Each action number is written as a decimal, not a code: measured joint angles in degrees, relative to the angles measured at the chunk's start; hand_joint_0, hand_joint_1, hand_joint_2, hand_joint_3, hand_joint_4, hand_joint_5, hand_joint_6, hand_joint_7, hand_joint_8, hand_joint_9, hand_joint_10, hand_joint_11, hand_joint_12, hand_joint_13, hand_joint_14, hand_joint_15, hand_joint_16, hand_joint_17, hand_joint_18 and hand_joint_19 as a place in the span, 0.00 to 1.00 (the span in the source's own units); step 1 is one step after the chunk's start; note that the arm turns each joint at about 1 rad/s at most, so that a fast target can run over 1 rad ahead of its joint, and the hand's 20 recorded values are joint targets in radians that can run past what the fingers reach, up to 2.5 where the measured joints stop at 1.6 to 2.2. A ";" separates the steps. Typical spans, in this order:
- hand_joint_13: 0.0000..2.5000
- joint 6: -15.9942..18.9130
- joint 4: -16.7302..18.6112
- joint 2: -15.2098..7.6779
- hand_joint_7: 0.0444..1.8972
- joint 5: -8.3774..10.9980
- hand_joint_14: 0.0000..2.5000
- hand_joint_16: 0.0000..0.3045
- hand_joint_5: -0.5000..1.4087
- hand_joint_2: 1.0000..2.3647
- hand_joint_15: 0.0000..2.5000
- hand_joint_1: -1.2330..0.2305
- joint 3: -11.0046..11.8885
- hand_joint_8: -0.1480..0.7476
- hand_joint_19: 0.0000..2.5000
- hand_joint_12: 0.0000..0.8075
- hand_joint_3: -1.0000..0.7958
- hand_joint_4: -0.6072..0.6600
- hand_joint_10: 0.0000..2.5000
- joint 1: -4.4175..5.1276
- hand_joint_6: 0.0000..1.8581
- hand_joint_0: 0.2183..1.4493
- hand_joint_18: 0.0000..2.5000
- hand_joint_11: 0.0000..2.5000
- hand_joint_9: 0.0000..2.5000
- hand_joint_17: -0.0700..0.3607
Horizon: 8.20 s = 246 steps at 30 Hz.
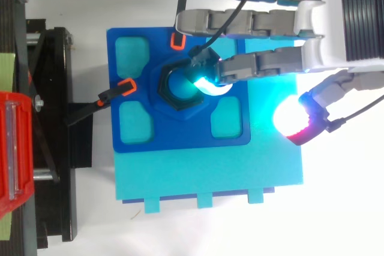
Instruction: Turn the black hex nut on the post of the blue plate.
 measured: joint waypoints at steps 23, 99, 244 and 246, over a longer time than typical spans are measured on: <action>0.00 2.82 9.50 1.27 0.34 1.31 0.00 0.14 0.10 0.00 0.00 0.21 1.15 0.25 0.00 0.35 0.28 0.38 0.00 1.12 0.27 0.22 0.00 0.00 0.00 0.38; 0.00 5.72 18.40 -6.79 0.36 -0.40 0.00 0.14 0.10 0.00 0.00 0.28 0.53 0.28 0.03 0.36 0.28 0.46 0.00 -0.31 0.27 0.22 0.00 0.00 0.00 0.38; 0.00 4.23 11.34 -7.31 0.40 -4.01 0.00 0.14 0.11 0.00 0.01 0.44 2.37 0.32 0.05 0.38 0.28 0.55 0.00 -3.55 0.27 0.18 0.01 0.00 0.00 0.39; 0.00 3.96 10.80 -7.10 0.40 -4.01 0.00 0.14 0.11 0.00 0.01 0.44 2.37 0.32 0.05 0.38 0.28 0.55 0.00 -3.66 0.27 0.18 0.01 0.00 0.00 0.39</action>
